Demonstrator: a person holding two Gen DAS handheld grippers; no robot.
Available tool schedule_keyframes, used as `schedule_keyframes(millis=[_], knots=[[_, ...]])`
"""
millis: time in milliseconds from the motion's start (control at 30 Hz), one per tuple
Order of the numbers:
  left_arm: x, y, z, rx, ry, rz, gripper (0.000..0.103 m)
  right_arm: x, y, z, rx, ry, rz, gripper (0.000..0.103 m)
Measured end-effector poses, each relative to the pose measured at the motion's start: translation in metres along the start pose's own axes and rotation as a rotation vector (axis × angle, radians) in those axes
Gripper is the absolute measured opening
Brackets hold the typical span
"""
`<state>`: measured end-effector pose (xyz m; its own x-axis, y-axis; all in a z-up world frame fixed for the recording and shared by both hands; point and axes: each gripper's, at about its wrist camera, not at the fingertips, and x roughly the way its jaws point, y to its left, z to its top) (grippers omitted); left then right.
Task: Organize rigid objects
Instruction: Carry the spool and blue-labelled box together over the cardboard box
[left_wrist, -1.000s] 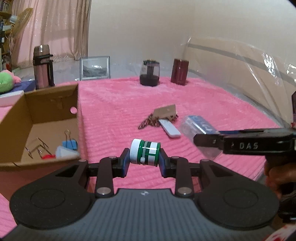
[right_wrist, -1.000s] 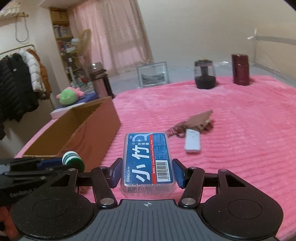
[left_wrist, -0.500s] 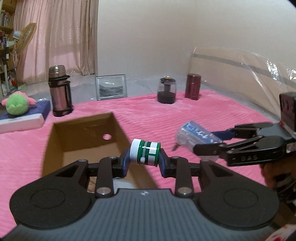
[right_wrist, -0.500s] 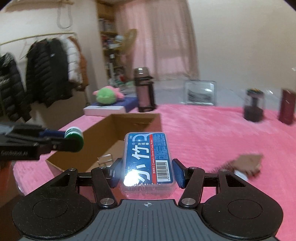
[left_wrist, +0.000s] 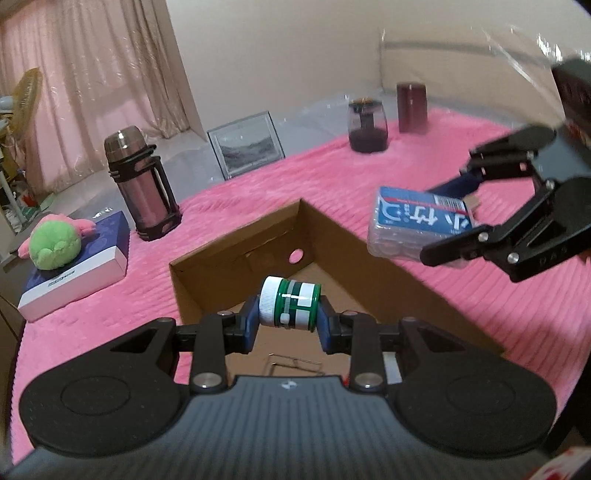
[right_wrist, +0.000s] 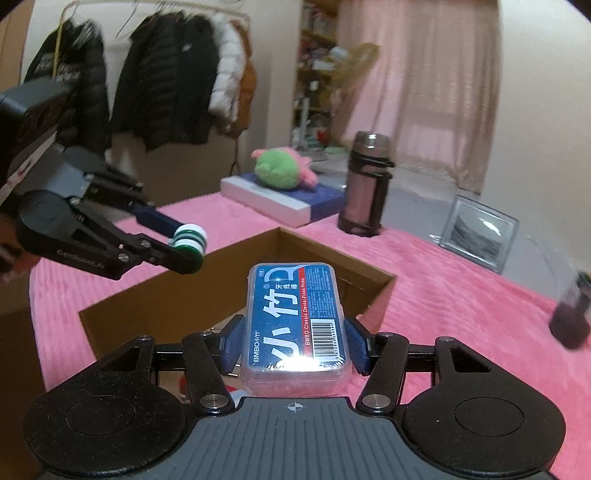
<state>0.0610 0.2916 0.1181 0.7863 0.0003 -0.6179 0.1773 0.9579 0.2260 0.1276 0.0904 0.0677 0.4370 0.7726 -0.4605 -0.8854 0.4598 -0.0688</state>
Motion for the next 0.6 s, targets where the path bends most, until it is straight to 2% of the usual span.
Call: schedule_keyframes(millis=[367,600], knots=[[0.062,0.015,0.0,0.167,0.133,-0.038,0.027,0.089,-0.001,0.015,-0.244,0.182,0.037,0.054],[0.103,0.025,0.0,0.229,0.205,-0.074,0.027,0.145,-0.01,0.019,-0.362,0.322,0.064,0.054]])
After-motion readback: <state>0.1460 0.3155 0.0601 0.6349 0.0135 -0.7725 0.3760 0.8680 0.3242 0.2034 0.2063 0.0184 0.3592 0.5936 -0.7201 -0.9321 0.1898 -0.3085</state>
